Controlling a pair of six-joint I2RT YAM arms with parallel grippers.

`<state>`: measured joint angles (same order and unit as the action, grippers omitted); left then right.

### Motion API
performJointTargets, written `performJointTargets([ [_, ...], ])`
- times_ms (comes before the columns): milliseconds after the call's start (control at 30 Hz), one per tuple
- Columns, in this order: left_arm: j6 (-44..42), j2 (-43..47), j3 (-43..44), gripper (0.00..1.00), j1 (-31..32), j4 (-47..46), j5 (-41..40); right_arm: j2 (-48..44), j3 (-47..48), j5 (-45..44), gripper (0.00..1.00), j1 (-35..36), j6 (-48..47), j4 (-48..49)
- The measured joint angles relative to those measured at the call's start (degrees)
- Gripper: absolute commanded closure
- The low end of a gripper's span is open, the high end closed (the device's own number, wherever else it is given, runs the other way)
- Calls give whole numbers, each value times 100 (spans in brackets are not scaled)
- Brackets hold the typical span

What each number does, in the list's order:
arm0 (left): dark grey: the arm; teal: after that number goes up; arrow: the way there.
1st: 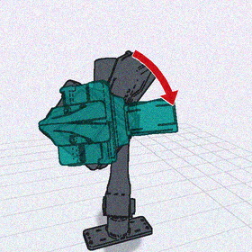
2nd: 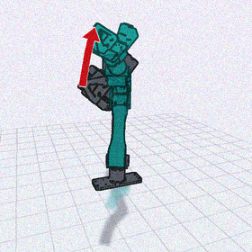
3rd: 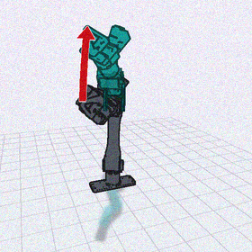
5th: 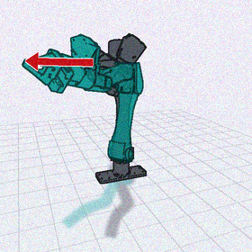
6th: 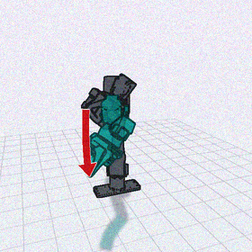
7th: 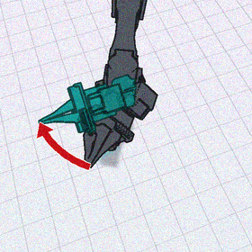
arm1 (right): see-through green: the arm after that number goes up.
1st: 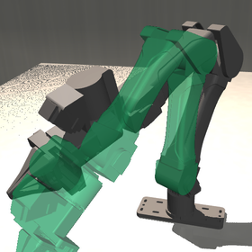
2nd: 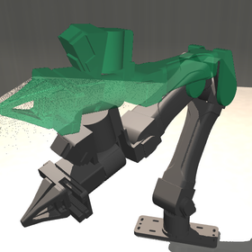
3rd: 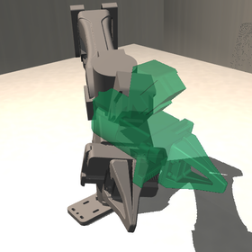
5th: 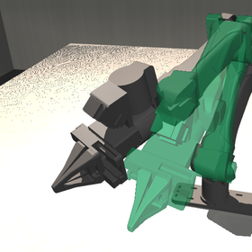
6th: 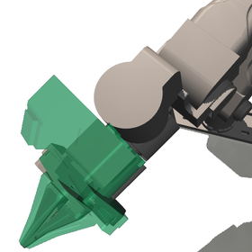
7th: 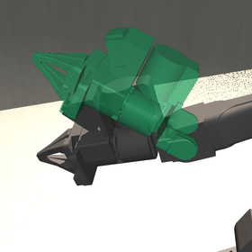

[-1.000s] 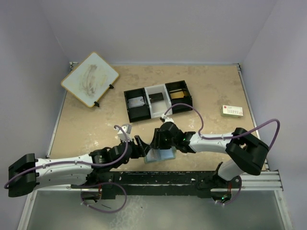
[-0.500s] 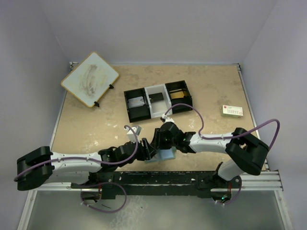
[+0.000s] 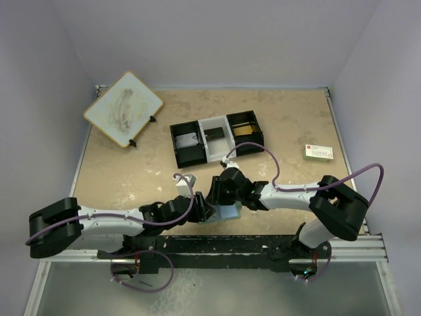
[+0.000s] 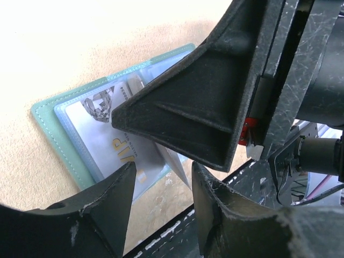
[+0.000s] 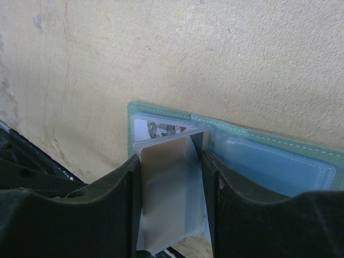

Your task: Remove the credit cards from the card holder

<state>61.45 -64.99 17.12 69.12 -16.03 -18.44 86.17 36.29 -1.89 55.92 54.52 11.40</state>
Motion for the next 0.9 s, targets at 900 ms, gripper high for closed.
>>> performJointTargets([
  [900, 39, -1086, 238, 87, 26, -745, -168, -374, 4, -15, 41, -42, 24, -166],
])
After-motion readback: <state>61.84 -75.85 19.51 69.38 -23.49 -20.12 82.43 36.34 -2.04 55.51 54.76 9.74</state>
